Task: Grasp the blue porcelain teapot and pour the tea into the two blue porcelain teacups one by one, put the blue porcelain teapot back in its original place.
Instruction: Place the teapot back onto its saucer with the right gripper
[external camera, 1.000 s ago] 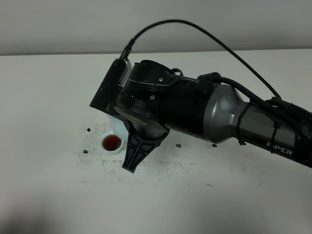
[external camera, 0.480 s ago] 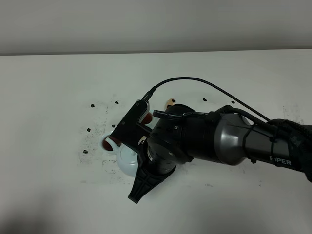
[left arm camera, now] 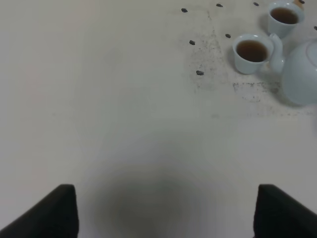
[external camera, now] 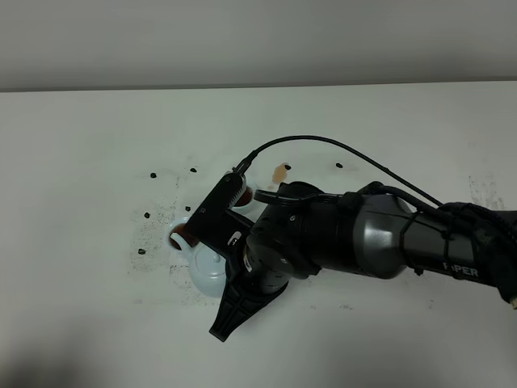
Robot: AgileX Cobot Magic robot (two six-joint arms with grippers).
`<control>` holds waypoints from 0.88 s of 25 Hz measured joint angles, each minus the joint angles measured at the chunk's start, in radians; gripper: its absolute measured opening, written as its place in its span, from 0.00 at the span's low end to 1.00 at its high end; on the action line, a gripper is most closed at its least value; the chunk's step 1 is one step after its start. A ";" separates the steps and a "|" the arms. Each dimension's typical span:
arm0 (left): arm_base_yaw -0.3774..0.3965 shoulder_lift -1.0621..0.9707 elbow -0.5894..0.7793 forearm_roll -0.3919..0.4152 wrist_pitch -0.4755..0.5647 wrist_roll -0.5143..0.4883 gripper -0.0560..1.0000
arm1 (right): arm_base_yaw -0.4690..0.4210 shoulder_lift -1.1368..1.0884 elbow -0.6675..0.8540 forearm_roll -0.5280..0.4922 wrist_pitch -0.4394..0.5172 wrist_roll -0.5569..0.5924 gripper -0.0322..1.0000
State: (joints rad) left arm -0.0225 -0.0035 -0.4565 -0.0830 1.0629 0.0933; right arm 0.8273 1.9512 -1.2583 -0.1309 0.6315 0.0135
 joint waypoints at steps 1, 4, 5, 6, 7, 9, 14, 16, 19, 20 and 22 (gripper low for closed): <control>0.000 0.000 0.000 0.000 0.000 0.000 0.74 | -0.001 -0.009 0.000 0.000 0.000 0.000 0.10; 0.000 0.000 0.000 0.000 0.000 0.001 0.74 | -0.005 -0.041 0.002 0.000 0.003 0.000 0.10; 0.000 0.000 0.000 0.000 0.000 0.001 0.74 | -0.005 -0.056 0.002 -0.001 0.006 0.000 0.10; 0.000 0.000 0.000 0.000 0.000 0.001 0.74 | -0.006 -0.067 0.002 -0.001 0.011 0.000 0.10; 0.000 0.000 0.000 0.000 0.000 0.001 0.74 | -0.011 -0.078 0.002 0.000 0.014 0.000 0.10; 0.000 0.000 0.000 0.000 0.001 0.001 0.74 | -0.022 -0.097 0.002 0.002 0.023 0.000 0.10; 0.000 0.000 0.000 0.000 0.001 0.001 0.74 | -0.061 -0.115 0.002 0.002 0.072 0.000 0.10; 0.000 0.000 0.000 0.000 0.001 0.001 0.74 | -0.083 -0.118 0.002 0.004 0.087 0.000 0.10; 0.000 0.000 0.000 0.000 0.001 0.001 0.74 | -0.126 -0.119 0.002 0.013 0.109 0.000 0.10; 0.000 0.000 0.000 0.000 0.001 0.001 0.74 | -0.144 -0.119 0.002 0.015 0.115 0.006 0.10; 0.000 0.000 0.000 0.000 0.001 0.001 0.74 | -0.178 -0.119 0.002 0.015 0.123 0.019 0.10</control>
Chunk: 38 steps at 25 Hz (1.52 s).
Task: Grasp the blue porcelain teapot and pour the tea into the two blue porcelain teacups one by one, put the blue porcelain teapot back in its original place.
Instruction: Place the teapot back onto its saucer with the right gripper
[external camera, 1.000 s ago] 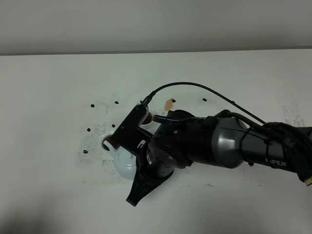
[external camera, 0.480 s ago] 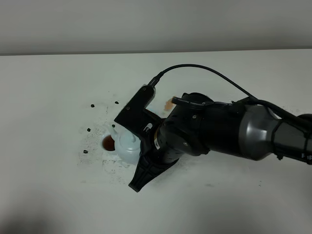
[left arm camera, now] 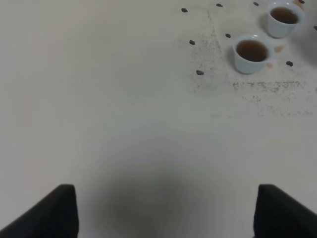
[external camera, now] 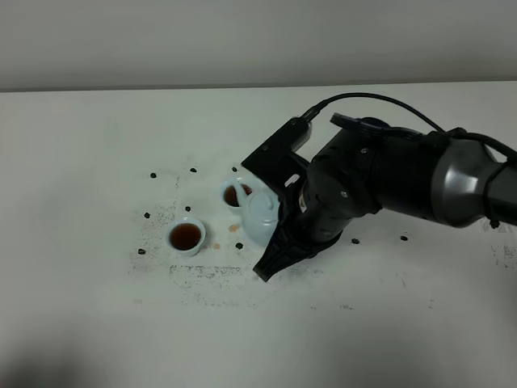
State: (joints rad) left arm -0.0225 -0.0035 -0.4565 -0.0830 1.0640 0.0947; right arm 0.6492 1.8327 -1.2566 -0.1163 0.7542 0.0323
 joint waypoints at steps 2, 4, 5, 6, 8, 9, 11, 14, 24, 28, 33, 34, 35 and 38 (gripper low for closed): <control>0.000 0.000 0.000 0.000 0.000 0.000 0.74 | -0.038 0.000 0.000 0.000 0.006 0.007 0.10; 0.000 0.000 0.000 0.000 0.000 0.000 0.74 | -0.067 0.000 0.000 0.000 0.008 0.011 0.10; 0.000 0.000 0.000 0.000 0.000 0.000 0.74 | -0.081 0.000 0.000 0.000 0.010 0.020 0.10; 0.000 0.000 0.000 0.000 0.000 0.000 0.74 | -0.094 0.000 0.000 0.000 0.011 0.026 0.10; 0.000 0.000 0.000 0.000 0.000 0.000 0.74 | -0.118 0.000 0.000 0.000 0.012 0.030 0.10; 0.000 0.000 0.000 0.000 0.000 0.000 0.74 | -0.132 0.000 0.000 0.000 0.012 0.034 0.10; 0.000 0.000 0.000 0.000 0.000 0.000 0.74 | -0.156 0.001 0.000 0.000 0.018 0.039 0.10; 0.000 0.000 0.000 0.000 0.000 -0.001 0.74 | -0.174 0.003 0.000 -0.004 0.047 0.048 0.10; 0.000 0.000 0.000 0.000 0.000 -0.002 0.74 | -0.195 0.003 0.070 -0.003 0.036 0.052 0.10; 0.000 0.000 0.000 0.000 0.000 -0.002 0.74 | -0.205 0.003 0.091 0.003 0.006 0.052 0.10; 0.000 0.000 0.000 0.000 -0.001 -0.002 0.74 | -0.220 0.003 0.115 0.008 -0.027 0.053 0.10; 0.000 0.000 0.000 0.000 -0.001 -0.002 0.74 | -0.225 0.003 0.122 0.008 -0.038 0.054 0.10; 0.000 0.000 0.000 0.000 -0.001 -0.002 0.74 | -0.228 0.003 0.127 0.007 -0.042 0.055 0.10; 0.000 0.000 0.000 0.000 -0.001 -0.002 0.74 | -0.232 0.003 0.150 0.008 -0.070 0.055 0.10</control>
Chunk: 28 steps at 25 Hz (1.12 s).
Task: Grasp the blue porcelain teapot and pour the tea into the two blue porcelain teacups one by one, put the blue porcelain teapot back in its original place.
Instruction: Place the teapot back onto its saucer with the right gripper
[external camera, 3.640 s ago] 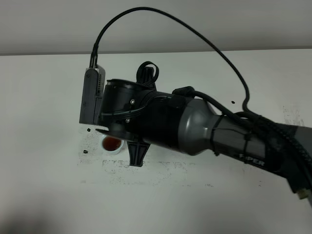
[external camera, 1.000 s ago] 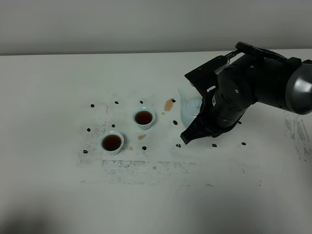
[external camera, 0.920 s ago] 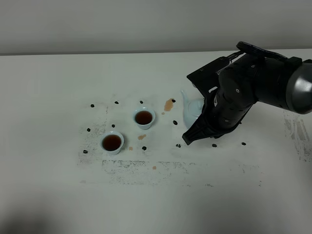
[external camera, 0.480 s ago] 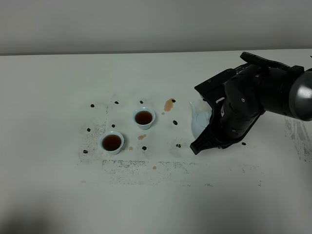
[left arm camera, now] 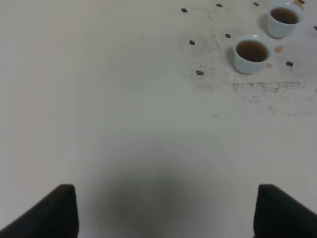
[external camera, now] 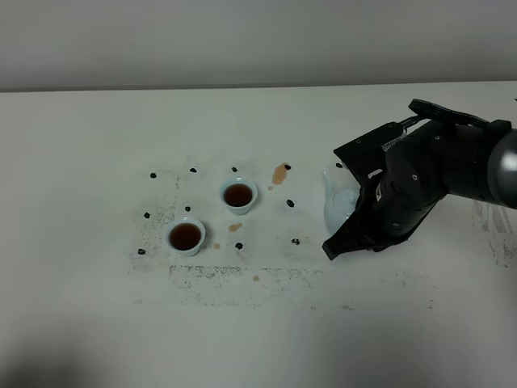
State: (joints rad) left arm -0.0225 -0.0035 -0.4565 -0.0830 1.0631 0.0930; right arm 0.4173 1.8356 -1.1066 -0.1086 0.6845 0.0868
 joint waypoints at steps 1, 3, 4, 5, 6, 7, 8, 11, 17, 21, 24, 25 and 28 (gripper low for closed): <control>0.000 0.000 0.000 0.000 0.000 0.000 0.74 | -0.003 0.000 0.009 0.003 -0.012 0.000 0.10; 0.000 0.000 0.000 0.000 0.000 0.000 0.74 | -0.004 0.002 0.016 0.004 -0.017 0.001 0.10; 0.000 0.000 0.000 0.000 0.000 0.000 0.74 | -0.006 0.005 0.016 0.005 -0.018 0.001 0.10; 0.000 0.000 0.000 0.000 0.000 0.000 0.74 | -0.008 0.009 0.016 0.007 -0.020 0.001 0.10; 0.000 0.000 0.000 0.000 0.000 0.000 0.74 | -0.011 0.013 0.016 0.010 -0.020 0.001 0.10; 0.000 0.000 0.000 0.000 0.000 0.000 0.74 | -0.014 0.020 0.016 0.011 -0.020 0.001 0.10; 0.000 0.000 0.000 0.000 0.000 0.000 0.74 | -0.015 0.026 0.016 0.011 -0.020 0.001 0.10; 0.000 0.000 0.000 0.000 0.000 0.000 0.74 | -0.015 0.041 0.016 0.016 -0.023 0.001 0.10; 0.000 0.000 0.000 0.000 0.000 0.000 0.74 | -0.015 0.048 0.016 0.016 -0.034 0.001 0.10; 0.000 0.000 0.000 0.000 0.000 0.002 0.74 | -0.015 0.048 0.016 0.025 -0.035 0.001 0.10; 0.000 0.000 0.000 0.000 0.000 0.001 0.74 | -0.015 0.048 0.016 0.032 -0.035 0.001 0.11; 0.000 0.000 0.000 0.000 0.000 0.002 0.74 | -0.015 0.048 0.016 0.035 -0.035 0.001 0.11; 0.000 0.000 0.000 0.000 0.000 0.002 0.74 | -0.015 0.049 0.016 0.052 -0.034 0.001 0.14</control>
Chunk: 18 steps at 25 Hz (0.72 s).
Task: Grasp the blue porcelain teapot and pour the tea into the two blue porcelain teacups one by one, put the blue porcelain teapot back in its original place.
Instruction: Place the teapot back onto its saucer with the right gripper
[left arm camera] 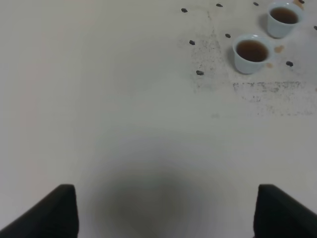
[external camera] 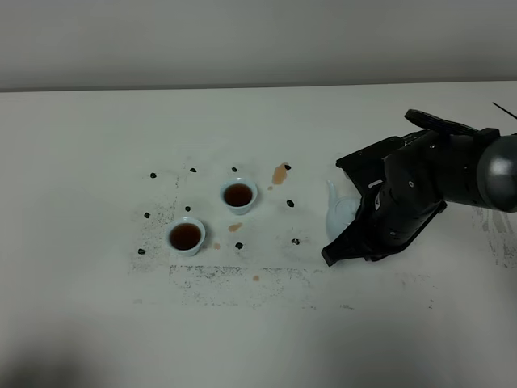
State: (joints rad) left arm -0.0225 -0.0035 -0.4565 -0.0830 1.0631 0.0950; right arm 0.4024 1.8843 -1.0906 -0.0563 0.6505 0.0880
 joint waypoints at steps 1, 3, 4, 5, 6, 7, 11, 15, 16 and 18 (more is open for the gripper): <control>0.000 0.000 0.000 0.000 0.000 0.000 0.74 | 0.000 0.000 0.000 0.002 0.000 0.000 0.16; 0.000 0.000 0.000 0.000 0.000 0.000 0.74 | 0.000 0.001 0.000 0.007 0.000 0.000 0.20; 0.000 0.000 0.000 0.000 0.000 0.000 0.74 | 0.000 0.001 0.000 0.008 0.000 0.000 0.23; 0.000 0.000 0.000 0.000 0.000 0.000 0.74 | 0.000 0.001 0.000 0.008 0.000 0.000 0.25; 0.000 0.000 0.000 0.000 0.000 0.000 0.74 | 0.000 0.001 0.000 0.008 0.000 0.000 0.28; 0.000 0.000 0.000 0.000 0.000 0.000 0.74 | 0.000 0.001 0.000 0.008 0.000 0.000 0.30; 0.000 0.000 0.000 0.000 0.000 0.000 0.74 | 0.000 0.001 0.000 0.008 0.000 0.000 0.38; 0.000 0.000 0.000 0.000 0.000 0.000 0.74 | 0.000 0.001 0.000 0.010 0.000 0.000 0.42; 0.000 0.000 0.000 0.000 0.000 0.000 0.74 | 0.000 0.000 0.000 0.010 0.000 0.000 0.42; 0.000 0.000 0.000 0.000 0.000 0.000 0.74 | 0.000 -0.002 0.000 0.010 0.000 0.000 0.42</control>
State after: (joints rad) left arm -0.0225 -0.0035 -0.4565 -0.0830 1.0631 0.0950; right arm 0.4024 1.8823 -1.0906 -0.0466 0.6505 0.0880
